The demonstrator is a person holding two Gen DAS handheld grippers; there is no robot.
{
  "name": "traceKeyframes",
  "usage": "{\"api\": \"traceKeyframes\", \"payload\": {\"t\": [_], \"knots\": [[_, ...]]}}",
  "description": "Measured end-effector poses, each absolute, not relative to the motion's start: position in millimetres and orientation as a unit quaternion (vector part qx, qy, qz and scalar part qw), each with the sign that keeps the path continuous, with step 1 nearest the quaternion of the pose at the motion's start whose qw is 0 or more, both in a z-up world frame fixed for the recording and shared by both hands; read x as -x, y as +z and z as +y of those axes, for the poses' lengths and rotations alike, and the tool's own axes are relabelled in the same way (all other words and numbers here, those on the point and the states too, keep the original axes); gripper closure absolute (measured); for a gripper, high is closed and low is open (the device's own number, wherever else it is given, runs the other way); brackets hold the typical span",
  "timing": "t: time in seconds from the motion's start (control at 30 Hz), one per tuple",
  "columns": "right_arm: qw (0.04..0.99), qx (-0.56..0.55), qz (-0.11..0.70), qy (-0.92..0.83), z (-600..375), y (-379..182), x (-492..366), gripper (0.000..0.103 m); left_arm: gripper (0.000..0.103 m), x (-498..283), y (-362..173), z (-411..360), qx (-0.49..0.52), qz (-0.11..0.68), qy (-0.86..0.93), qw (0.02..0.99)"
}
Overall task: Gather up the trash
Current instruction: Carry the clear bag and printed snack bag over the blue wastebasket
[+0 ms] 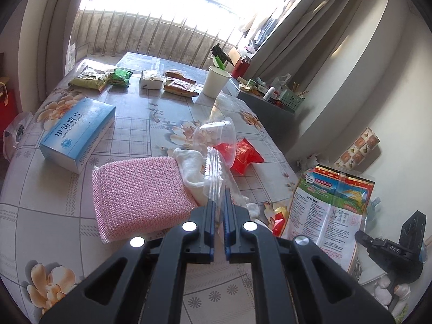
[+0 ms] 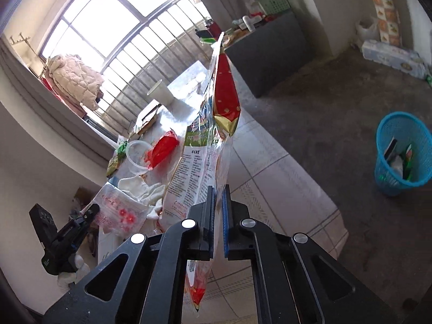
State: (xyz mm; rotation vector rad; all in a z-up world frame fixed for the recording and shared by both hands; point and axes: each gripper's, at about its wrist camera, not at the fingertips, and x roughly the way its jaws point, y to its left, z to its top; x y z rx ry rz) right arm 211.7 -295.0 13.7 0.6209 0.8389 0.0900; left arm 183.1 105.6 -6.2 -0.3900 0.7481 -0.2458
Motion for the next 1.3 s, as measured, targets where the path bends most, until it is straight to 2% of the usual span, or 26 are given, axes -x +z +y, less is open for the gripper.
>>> {"api": "traceKeyframes", "payload": {"t": [0.33, 0.57, 1.0, 1.3], "knots": [[0.888, -0.306, 0.343, 0.027, -323, 41, -194, 0.102, 0.098, -175, 31, 100, 0.189, 0.324, -0.146, 0.916], [0.898, -0.316, 0.306, 0.014, -340, 51, -180, 0.102, 0.098, -176, 59, 66, 0.174, 0.303, -0.192, 0.917], [0.909, -0.318, 0.236, -0.13, -428, 56, -124, 0.103, 0.098, -207, 82, -81, 0.113, 0.318, -0.322, 0.885], [0.881, -0.287, 0.249, -0.283, -510, 12, -107, 0.103, 0.098, -218, 63, -194, 0.068, 0.354, -0.387, 0.849]]}}
